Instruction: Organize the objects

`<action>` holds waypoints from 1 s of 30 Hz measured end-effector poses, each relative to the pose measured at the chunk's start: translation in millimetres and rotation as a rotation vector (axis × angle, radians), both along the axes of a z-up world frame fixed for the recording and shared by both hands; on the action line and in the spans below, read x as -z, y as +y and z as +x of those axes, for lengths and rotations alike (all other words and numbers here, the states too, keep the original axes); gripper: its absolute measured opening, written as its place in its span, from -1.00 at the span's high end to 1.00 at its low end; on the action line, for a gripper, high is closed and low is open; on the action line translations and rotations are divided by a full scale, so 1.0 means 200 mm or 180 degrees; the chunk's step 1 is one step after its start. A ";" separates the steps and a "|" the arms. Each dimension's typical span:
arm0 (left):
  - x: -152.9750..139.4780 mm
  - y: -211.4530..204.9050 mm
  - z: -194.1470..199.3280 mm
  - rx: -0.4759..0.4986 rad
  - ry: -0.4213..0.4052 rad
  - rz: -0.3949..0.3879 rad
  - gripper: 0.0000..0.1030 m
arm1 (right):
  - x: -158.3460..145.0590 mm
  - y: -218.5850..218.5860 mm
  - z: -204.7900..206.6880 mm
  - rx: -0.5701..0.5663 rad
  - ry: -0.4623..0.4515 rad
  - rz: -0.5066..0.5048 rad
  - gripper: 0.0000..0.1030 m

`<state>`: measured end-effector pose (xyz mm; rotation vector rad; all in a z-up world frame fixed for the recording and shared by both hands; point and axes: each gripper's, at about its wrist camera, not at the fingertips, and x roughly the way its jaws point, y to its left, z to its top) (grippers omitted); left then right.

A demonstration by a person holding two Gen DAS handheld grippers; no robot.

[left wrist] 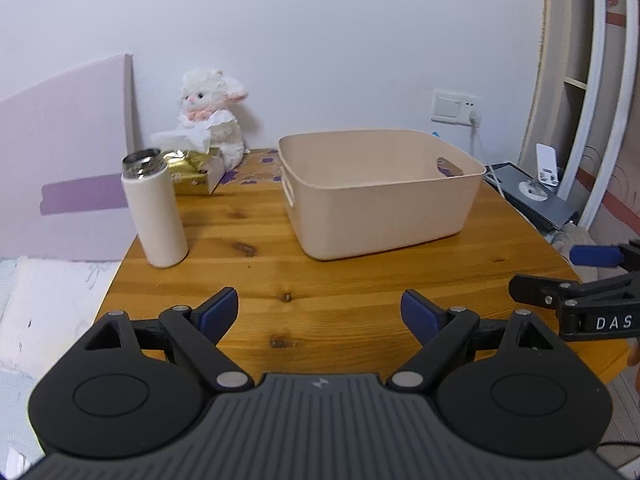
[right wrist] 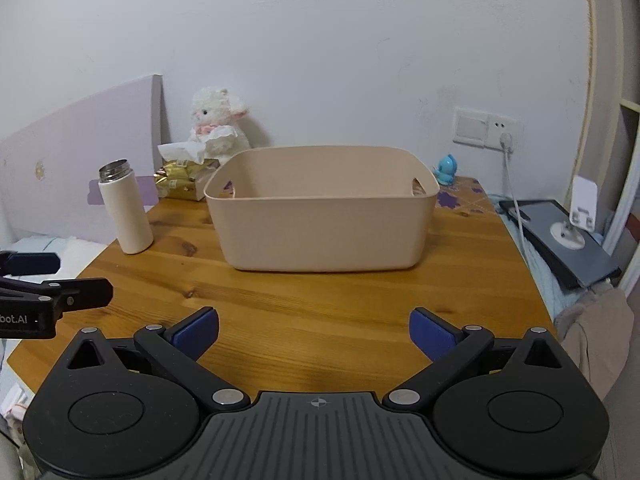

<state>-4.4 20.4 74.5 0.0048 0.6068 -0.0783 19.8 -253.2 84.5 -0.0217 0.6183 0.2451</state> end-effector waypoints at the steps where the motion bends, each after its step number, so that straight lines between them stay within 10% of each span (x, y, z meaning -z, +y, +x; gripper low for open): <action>1: 0.01 0.00 0.00 -0.0029 0.0012 -0.0017 -0.73 | 0.02 0.00 -0.01 0.0034 0.0013 0.0030 -1.00; 30: 0.15 0.03 -0.04 -0.0013 0.0266 -0.0077 -0.73 | 0.10 -0.03 -0.14 0.0259 0.0163 -0.0003 -1.00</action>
